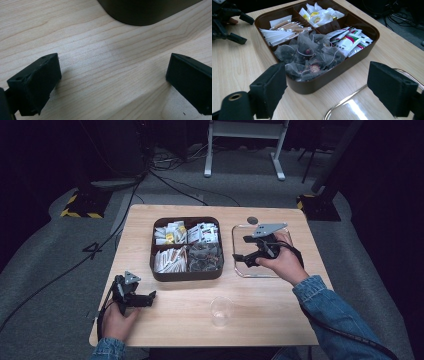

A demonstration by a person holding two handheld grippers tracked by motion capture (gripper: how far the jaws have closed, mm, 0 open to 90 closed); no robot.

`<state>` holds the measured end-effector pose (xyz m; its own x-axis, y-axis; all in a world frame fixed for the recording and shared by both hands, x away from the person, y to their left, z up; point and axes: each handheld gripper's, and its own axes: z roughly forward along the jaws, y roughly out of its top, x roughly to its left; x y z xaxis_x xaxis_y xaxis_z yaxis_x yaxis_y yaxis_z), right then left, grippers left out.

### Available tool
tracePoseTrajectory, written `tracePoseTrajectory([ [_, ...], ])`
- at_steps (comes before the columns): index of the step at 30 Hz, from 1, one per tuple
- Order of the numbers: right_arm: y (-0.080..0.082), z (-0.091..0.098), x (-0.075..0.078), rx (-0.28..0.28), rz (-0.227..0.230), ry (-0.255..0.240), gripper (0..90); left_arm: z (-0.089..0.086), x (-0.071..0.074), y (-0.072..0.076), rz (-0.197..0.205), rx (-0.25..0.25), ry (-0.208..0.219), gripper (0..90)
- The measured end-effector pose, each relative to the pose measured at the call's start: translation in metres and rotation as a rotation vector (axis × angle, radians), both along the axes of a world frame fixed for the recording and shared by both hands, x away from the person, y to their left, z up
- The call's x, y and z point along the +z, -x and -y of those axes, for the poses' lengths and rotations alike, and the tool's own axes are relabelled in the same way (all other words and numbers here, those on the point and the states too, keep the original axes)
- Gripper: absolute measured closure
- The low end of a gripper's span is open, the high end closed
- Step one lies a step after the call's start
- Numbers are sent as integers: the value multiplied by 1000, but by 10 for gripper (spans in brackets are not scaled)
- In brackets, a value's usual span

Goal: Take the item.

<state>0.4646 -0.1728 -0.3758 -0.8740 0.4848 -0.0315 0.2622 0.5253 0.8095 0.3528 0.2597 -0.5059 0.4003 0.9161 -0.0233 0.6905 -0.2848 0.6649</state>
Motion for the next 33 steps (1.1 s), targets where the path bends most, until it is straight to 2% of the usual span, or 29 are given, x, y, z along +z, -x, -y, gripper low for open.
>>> tracePoseTrajectory([
  [3,-6,-8,-3,18,-22,17,184,0,0,1,0,7,2,3],
  [4,-10,-15,-7,49,-60,53,208,1,0,1,-1,9,2,5],
  [6,-11,-17,-9,53,-62,58,205,1,0,1,1,8,2,5],
  [11,-21,-37,-22,68,-65,58,207,1,0,1,-1,8,3,5],
  [24,-34,-71,-46,96,-83,27,281,0,0,1,-1,5,5,5],
  [29,-41,-84,-54,110,-89,38,289,0,0,1,0,4,5,5],
  [33,-44,-92,-58,131,-85,66,326,0,0,1,0,4,5,5],
])
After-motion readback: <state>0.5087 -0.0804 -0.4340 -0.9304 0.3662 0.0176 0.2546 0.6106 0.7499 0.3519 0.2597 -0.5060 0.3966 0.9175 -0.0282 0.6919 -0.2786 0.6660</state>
